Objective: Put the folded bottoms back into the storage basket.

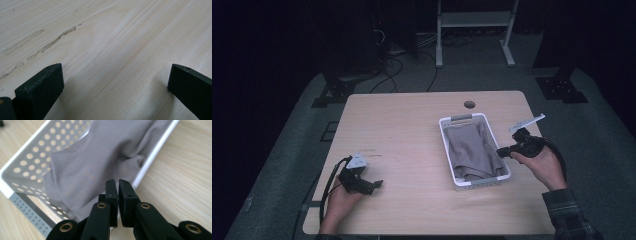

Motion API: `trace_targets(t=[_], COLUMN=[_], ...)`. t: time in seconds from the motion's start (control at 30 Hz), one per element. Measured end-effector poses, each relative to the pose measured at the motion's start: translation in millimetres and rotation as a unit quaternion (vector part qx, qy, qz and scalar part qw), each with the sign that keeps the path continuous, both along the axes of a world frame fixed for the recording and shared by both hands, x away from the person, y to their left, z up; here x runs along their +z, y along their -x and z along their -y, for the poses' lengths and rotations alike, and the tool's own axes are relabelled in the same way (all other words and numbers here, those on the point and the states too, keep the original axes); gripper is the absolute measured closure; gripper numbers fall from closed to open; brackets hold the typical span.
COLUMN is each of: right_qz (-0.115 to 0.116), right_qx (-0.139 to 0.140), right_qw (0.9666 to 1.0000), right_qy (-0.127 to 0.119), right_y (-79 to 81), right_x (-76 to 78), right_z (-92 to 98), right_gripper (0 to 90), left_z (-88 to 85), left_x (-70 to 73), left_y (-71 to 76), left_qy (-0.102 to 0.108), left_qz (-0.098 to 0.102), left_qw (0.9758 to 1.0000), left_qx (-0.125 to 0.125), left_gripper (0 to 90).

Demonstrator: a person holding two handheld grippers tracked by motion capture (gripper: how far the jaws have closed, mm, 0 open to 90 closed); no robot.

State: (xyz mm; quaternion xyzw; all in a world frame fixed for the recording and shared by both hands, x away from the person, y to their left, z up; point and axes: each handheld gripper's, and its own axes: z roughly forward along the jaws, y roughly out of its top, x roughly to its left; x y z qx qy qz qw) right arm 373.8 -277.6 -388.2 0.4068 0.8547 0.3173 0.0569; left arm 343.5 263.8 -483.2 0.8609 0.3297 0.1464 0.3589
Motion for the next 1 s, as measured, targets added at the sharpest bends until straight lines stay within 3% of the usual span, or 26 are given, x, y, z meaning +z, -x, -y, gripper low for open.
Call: trace_targets(t=[0.03,0.13,0.47,0.6,1.0], right_qz=[0.011,0.025,0.013,0.013,0.022], right_qx=[-0.002,-0.007,-0.012,-0.009,0.022], right_qw=[0.9998,0.9997,0.9998,0.9999,0.9993], right_qy=[0.015,0.004,0.009,-0.005,-0.021], right_y=[1.8,5.7,15.3,20.1,31.1], right_x=[-0.9,1.3,-9.0,-13.2,-17.2], right_z=[-2.7,1.9,16.1,19.8,-0.7], right_gripper=[86.6,89.3,89.6,89.6,89.6], left_z=[0.0,0.0,-0.1,0.1,0.0], left_x=[0.0,0.0,0.0,-0.2,-0.1], left_y=[0.0,0.0,0.0,0.0,0.0], left_qy=[0.000,0.000,0.000,0.002,0.001], left_qz=[0.000,0.000,0.000,0.001,0.001], left_qw=[1.0000,1.0000,1.0000,1.0000,1.0000], left_qx=[0.000,0.000,-0.001,0.000,0.000], left_gripper=[0.0,0.0,0.0,0.0,0.0])
